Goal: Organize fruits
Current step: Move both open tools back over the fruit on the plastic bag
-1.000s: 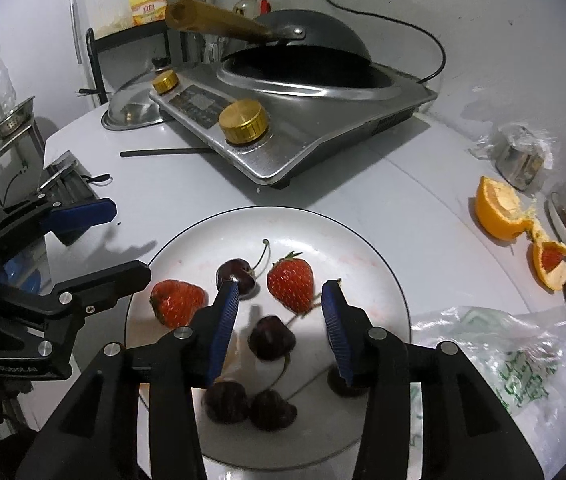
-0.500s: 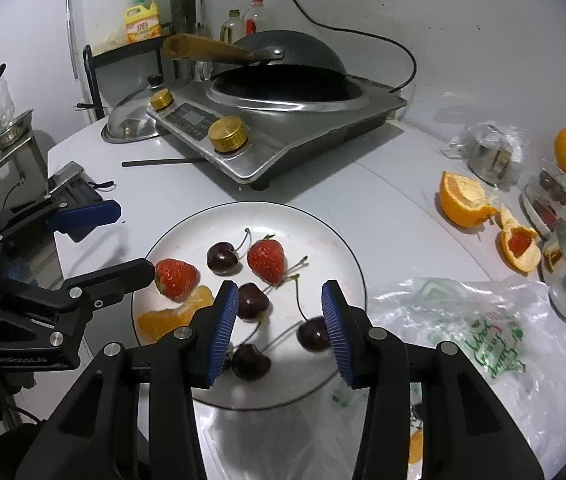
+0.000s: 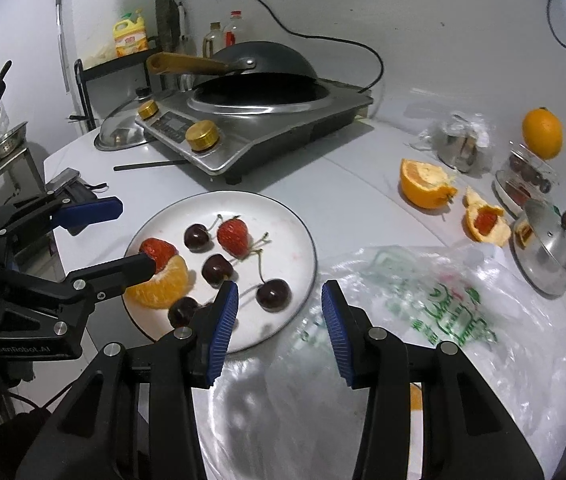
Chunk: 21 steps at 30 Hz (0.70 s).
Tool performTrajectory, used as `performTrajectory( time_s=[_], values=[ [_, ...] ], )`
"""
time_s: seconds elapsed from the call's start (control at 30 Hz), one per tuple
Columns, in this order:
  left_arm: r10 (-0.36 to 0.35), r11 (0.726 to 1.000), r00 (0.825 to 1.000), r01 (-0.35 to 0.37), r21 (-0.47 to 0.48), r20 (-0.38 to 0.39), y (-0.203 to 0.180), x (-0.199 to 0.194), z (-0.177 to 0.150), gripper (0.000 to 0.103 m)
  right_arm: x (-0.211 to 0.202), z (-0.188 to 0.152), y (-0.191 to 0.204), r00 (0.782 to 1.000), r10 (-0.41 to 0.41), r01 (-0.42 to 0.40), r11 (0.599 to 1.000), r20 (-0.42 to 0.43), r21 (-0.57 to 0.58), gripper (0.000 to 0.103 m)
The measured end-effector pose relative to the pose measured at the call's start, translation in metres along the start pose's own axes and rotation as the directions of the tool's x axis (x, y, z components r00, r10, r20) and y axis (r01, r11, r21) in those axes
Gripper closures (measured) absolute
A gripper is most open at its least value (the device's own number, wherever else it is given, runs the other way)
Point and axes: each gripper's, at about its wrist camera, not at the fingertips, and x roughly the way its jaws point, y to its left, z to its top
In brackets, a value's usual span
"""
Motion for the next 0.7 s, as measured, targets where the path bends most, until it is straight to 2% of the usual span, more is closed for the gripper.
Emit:
performTrajectory(
  time_s=[0.3, 0.7],
  values=[
    [-0.013, 0.999, 1.0, 0.013, 0.05, -0.01, -0.034, 0.003, 0.005, 0.031, -0.019, -0.023, -0.035, 0.999, -0.025, 0.024, 0.998, 0.02, 0.062, 0.057],
    [-0.074, 0.99, 0.996, 0.079, 0.114, -0.05, -0.089, 0.019, 0.011, 0.031, -0.027, -0.061, -0.083, 0.999, -0.046, 0.046, 0.99, -0.003, 0.135, 0.057]
  ],
)
